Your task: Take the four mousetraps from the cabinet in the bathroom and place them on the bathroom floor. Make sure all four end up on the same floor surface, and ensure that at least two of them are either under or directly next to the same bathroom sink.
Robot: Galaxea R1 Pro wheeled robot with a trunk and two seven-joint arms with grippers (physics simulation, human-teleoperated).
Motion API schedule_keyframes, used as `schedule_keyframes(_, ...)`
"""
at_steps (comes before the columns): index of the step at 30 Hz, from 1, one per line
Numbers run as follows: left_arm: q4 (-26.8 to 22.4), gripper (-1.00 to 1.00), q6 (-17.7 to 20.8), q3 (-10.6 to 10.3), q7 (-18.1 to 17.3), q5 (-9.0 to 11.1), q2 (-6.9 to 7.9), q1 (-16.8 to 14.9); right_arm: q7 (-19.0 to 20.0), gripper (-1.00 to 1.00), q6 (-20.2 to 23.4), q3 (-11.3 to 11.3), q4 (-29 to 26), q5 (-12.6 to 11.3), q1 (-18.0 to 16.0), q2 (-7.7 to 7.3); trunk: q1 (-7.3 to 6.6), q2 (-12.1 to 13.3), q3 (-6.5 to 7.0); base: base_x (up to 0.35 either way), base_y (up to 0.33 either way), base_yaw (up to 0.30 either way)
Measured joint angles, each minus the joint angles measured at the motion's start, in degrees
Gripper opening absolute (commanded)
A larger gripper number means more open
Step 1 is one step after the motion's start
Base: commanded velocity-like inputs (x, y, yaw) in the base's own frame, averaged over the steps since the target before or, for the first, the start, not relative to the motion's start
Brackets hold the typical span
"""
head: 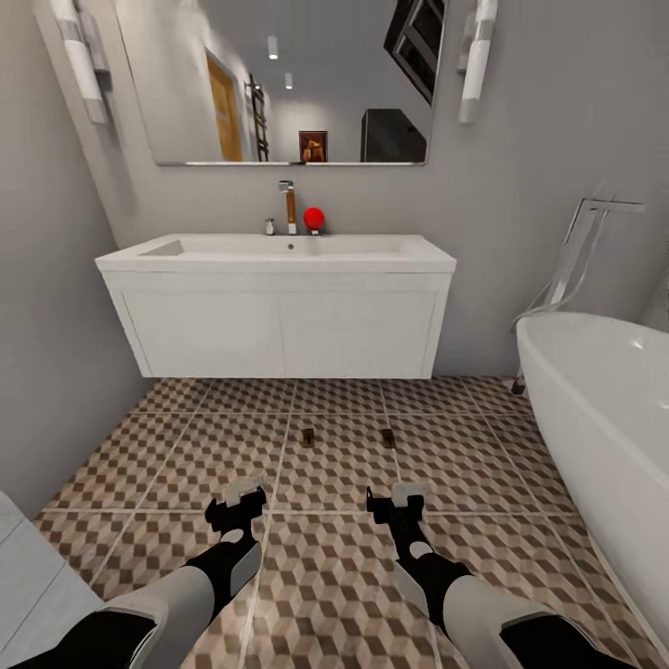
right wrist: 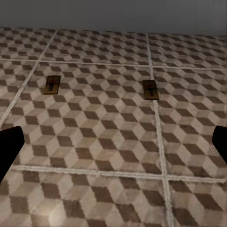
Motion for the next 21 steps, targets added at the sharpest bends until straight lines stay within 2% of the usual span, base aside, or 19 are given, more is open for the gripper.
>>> schedule_keyframes(21, 0.96, 1.00, 0.00, 0.00, -0.18, 0.35, 0.10, 0.02, -0.68, 1.00, 0.07, 0.09, 0.05, 0.19, 0.00, 0.00, -0.54, 0.28, 4.66, 0.000, 0.000, 0.000)
